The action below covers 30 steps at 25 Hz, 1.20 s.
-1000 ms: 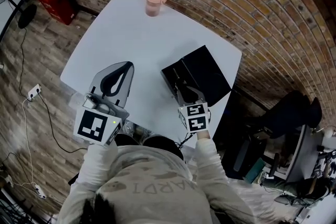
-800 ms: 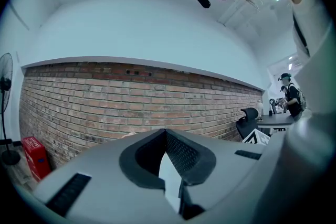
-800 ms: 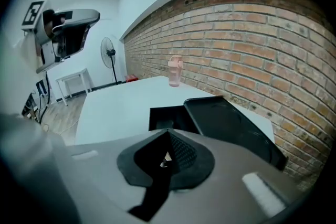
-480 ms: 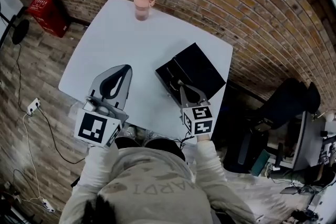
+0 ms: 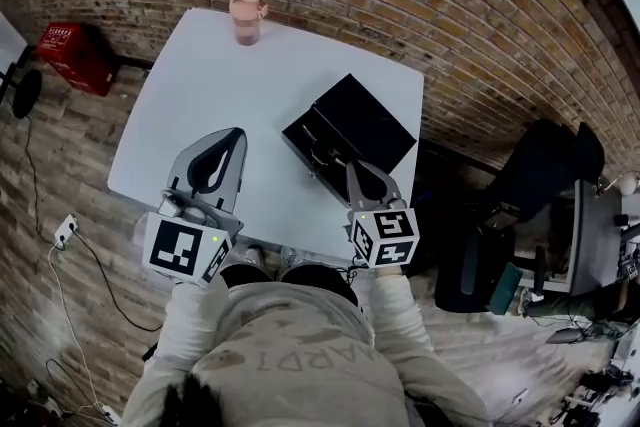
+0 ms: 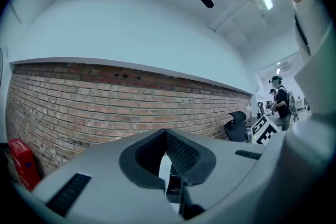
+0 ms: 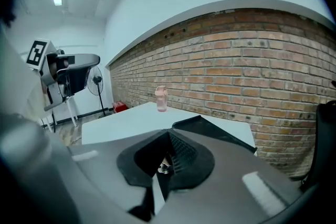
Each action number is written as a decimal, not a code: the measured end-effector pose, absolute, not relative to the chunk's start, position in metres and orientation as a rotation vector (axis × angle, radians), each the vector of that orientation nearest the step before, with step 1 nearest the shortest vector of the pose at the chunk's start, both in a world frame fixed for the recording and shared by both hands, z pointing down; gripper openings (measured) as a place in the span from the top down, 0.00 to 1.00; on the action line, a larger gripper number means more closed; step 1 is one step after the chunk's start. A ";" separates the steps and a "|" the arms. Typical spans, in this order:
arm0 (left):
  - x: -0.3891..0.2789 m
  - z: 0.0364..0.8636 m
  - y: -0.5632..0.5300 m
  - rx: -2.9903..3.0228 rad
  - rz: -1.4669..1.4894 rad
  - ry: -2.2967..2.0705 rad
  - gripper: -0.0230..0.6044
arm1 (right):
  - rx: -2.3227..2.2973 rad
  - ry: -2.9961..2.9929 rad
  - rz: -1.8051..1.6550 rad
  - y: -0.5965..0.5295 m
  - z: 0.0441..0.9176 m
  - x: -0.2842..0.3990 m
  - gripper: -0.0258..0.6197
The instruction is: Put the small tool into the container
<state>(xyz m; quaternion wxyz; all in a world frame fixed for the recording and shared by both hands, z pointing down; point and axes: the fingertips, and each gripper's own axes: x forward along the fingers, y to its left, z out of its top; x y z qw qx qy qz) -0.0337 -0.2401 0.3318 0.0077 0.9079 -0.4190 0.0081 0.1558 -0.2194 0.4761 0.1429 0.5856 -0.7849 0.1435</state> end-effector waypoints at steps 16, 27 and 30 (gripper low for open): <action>-0.011 0.325 -0.218 2.913 0.020 -1.197 0.96 | 1.886 -2.323 0.286 -0.179 0.411 0.168 0.94; 0.001 0.321 -0.205 2.939 0.012 -1.145 0.96 | 1.997 -2.364 0.161 -0.155 0.364 0.174 0.94; 0.003 0.320 -0.202 2.944 0.009 -1.139 0.96 | 2.027 -2.370 0.143 -0.149 0.355 0.177 0.94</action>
